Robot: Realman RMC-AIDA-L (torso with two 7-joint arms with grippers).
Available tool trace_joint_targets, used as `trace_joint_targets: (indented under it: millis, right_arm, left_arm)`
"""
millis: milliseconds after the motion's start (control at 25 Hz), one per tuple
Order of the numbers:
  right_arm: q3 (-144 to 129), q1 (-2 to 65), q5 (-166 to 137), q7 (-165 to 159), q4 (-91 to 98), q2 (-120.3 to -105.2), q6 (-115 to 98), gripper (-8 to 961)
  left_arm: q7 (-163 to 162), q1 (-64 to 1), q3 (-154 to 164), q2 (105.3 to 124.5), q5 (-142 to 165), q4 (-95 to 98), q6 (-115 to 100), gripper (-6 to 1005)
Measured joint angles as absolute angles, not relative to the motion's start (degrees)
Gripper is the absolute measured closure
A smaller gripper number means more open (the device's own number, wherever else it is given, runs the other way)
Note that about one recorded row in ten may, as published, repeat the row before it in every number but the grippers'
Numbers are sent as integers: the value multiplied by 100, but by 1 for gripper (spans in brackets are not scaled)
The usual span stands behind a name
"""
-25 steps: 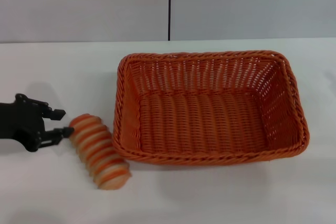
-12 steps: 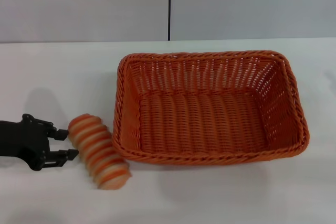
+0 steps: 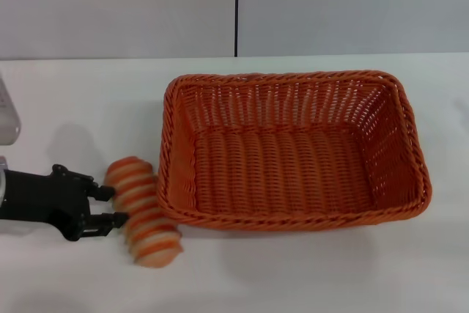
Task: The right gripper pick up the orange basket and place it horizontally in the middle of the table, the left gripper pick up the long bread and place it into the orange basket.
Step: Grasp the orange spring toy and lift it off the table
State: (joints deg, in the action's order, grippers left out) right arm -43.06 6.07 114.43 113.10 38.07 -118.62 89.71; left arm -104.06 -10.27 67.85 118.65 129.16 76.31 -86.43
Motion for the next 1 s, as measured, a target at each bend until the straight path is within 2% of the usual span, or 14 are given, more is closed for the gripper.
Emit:
trace_joint_targets:
  millis: [280,880,1000]
  right_arm:
    - [-4272,607,11443,11319,3782,-11856,8960,542]
    - [-4174,651,11443,11395,3717,-11847,8857,542]
    - [-4174,663,11443,11396,3717,-11844,8852,542]
  left_arm:
    - [-10483,-997,7152,11865,12909,7629,-8235,518]
    - [-10469,-1030,7403,11853,12950,7672,-8150,603]
    - [-10528,-1049,7402,11838,12965,7739,-8164,706]
